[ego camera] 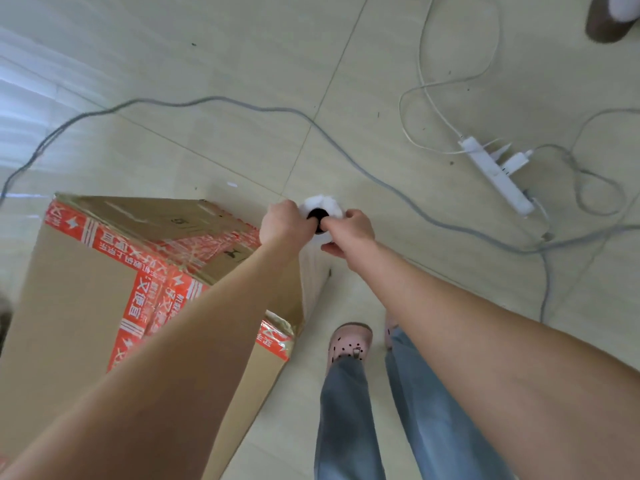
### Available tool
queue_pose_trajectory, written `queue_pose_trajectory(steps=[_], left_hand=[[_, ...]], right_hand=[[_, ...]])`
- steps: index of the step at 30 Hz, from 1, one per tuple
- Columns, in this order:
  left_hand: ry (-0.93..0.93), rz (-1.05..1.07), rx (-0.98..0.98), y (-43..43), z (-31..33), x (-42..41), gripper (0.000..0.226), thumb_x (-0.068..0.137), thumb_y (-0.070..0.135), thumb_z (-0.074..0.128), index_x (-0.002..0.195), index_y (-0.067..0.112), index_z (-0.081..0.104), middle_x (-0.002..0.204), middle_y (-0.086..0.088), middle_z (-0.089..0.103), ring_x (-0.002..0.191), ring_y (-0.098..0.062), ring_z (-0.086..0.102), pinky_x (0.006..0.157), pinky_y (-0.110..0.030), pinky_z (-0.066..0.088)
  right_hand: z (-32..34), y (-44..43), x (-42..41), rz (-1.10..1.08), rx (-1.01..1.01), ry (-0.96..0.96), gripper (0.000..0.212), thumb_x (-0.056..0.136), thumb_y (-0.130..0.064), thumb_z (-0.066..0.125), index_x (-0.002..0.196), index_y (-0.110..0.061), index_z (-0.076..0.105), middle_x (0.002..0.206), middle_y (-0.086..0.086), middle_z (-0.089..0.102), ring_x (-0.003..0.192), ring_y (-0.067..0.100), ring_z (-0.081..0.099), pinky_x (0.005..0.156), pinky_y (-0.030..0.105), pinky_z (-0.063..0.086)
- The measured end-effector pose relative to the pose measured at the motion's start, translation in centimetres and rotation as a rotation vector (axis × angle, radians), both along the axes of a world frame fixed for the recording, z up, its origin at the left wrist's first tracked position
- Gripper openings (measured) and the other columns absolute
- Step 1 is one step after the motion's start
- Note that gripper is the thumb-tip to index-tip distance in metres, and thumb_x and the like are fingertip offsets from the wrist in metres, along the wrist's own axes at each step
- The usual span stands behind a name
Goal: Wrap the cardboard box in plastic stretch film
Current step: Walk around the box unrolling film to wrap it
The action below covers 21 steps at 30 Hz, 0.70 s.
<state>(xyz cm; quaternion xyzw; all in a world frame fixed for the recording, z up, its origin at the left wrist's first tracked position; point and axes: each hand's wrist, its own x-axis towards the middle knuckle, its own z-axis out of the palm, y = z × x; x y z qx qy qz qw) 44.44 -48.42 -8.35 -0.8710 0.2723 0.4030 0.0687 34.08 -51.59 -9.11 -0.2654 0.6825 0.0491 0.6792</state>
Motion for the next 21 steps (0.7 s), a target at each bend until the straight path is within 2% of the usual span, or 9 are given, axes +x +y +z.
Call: queue_pose_trajectory(steps=[1, 3, 6, 9, 12, 15, 18, 20, 21], left_hand=[[0.005, 0.018, 0.015, -0.1, -0.1, 0.2, 0.029, 0.083, 0.033, 0.059, 0.076, 0.006, 0.054, 0.080, -0.012, 0.065, 0.071, -0.029, 0.064, 0.055, -0.030, 0.051], [-0.008, -0.042, 0.015, -0.5, -0.1, 0.4, 0.028, 0.084, 0.032, 0.060, 0.076, 0.007, 0.051, 0.082, -0.010, 0.061, 0.071, -0.028, 0.059, 0.051, -0.028, 0.041], [-0.082, -0.261, -0.118, -1.3, 0.4, 0.3, 0.027, 0.083, 0.020, 0.060, 0.108, 0.011, 0.055, 0.100, -0.010, 0.058, 0.089, -0.032, 0.059, 0.060, -0.033, 0.040], [-0.110, -0.391, -0.176, -1.9, 0.7, 0.1, 0.024, 0.082, 0.013, 0.057, 0.106, 0.011, 0.058, 0.100, -0.010, 0.056, 0.088, -0.033, 0.059, 0.060, -0.034, 0.039], [-0.097, -0.246, -0.160, -2.2, 1.0, 0.3, 0.013, 0.080, 0.013, 0.055, 0.092, 0.009, 0.056, 0.085, -0.007, 0.055, 0.081, -0.031, 0.058, 0.056, -0.031, 0.037], [-0.069, 0.040, -0.163, -2.0, 1.0, 0.8, 0.012, 0.075, 0.017, 0.060, 0.083, 0.012, 0.052, 0.075, -0.003, 0.053, 0.073, -0.027, 0.053, 0.056, -0.028, 0.036], [-0.066, 0.279, -0.130, -1.9, 1.0, 1.7, 0.021, 0.075, 0.022, 0.063, 0.085, 0.006, 0.056, 0.080, -0.008, 0.063, 0.076, -0.028, 0.061, 0.056, -0.029, 0.042], [-0.037, 0.396, -0.119, -1.7, 1.1, 2.6, 0.028, 0.077, 0.022, 0.063, 0.095, 0.002, 0.059, 0.092, -0.014, 0.067, 0.082, -0.031, 0.067, 0.069, -0.035, 0.054], [-0.025, 0.416, -0.117, -1.6, 1.1, 3.0, 0.031, 0.077, 0.022, 0.064, 0.100, 0.002, 0.058, 0.097, -0.015, 0.067, 0.085, -0.032, 0.067, 0.074, -0.036, 0.055]], right_hand=[[-0.1, -0.4, 0.3, 0.037, -0.030, 0.010, 0.035, 0.073, -0.015, 0.066, 0.102, -0.018, 0.047, 0.081, -0.004, 0.053, 0.072, 0.022, 0.065, 0.064, 0.031, 0.058], [-0.1, -1.0, 0.5, 0.105, -0.087, 0.049, 0.033, 0.072, -0.015, 0.066, 0.099, -0.017, 0.047, 0.076, -0.006, 0.050, 0.066, 0.022, 0.065, 0.063, 0.031, 0.059], [0.0, -1.4, 0.7, 0.227, -0.145, 0.090, 0.037, 0.073, -0.019, 0.067, 0.103, -0.016, 0.046, 0.083, -0.003, 0.051, 0.079, 0.024, 0.065, 0.075, 0.038, 0.058], [0.0, -1.5, 0.3, 0.338, -0.217, 0.133, 0.028, 0.075, -0.020, 0.064, 0.096, -0.021, 0.046, 0.081, -0.004, 0.052, 0.077, 0.024, 0.063, 0.073, 0.036, 0.056], [0.5, -2.5, 0.5, 0.502, -0.326, 0.168, 0.020, 0.072, -0.019, 0.061, 0.092, -0.022, 0.057, 0.080, -0.004, 0.056, 0.078, 0.024, 0.059, 0.063, 0.027, 0.044], [1.0, -3.6, 1.4, 0.556, -0.435, 0.143, 0.027, 0.074, -0.016, 0.059, 0.099, -0.026, 0.062, 0.092, -0.004, 0.064, 0.084, 0.023, 0.058, 0.066, 0.026, 0.042], [1.2, -4.4, 3.1, 0.568, -0.503, 0.121, 0.023, 0.078, -0.014, 0.058, 0.097, -0.025, 0.060, 0.095, -0.002, 0.063, 0.085, 0.023, 0.058, 0.067, 0.028, 0.044], [1.3, -4.8, 4.4, 0.621, -0.461, 0.138, 0.019, 0.079, -0.016, 0.058, 0.095, -0.026, 0.056, 0.087, -0.004, 0.056, 0.079, 0.022, 0.053, 0.062, 0.027, 0.039], [1.3, -4.9, 4.8, 0.640, -0.434, 0.151, 0.018, 0.079, -0.017, 0.059, 0.095, -0.026, 0.055, 0.085, -0.004, 0.053, 0.078, 0.021, 0.051, 0.061, 0.026, 0.037]])
